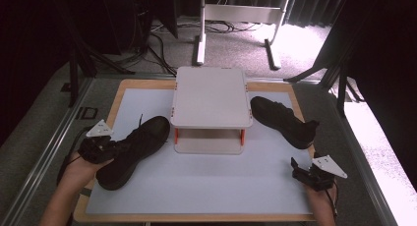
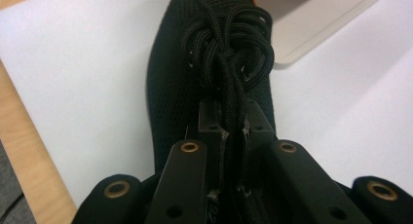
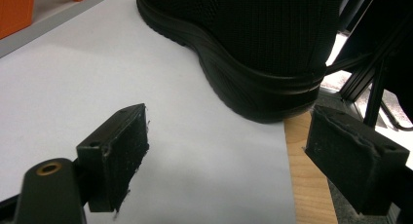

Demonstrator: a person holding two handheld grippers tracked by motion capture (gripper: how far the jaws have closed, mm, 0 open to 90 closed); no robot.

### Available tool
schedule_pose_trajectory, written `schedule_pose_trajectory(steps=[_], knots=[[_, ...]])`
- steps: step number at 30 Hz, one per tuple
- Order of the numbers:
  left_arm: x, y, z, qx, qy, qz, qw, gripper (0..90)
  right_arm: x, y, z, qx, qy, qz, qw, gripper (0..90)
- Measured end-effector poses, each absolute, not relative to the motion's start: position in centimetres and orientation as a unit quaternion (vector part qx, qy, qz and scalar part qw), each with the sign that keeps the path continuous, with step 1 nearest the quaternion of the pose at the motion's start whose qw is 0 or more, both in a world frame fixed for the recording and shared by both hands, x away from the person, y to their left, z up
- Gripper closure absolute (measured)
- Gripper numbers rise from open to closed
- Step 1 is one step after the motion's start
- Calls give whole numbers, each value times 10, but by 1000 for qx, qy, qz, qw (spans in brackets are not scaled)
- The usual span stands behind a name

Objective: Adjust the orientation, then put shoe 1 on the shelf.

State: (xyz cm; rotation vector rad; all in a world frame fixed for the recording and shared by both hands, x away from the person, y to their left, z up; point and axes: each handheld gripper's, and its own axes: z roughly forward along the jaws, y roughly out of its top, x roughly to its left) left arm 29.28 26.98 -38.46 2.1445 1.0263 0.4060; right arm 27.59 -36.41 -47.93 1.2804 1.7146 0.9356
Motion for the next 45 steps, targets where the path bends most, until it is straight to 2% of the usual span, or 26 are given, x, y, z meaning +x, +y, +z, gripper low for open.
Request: schedule_pose_trajectory(steps=[7,19,32,45], knots=[[276,260,-383,836,386,152,359,830,276,-364,-479,504,675,368,392,148],[261,218,-374,849,344,141,376,830,276,-364,-479,504,675,369,392,148],[277,181,-372,847,333,127,394,829,276,-365,-479,503,675,373,390,148],[293,152,-380,826,365,115,413,829,275,-366,-479,502,674,375,392,148]])
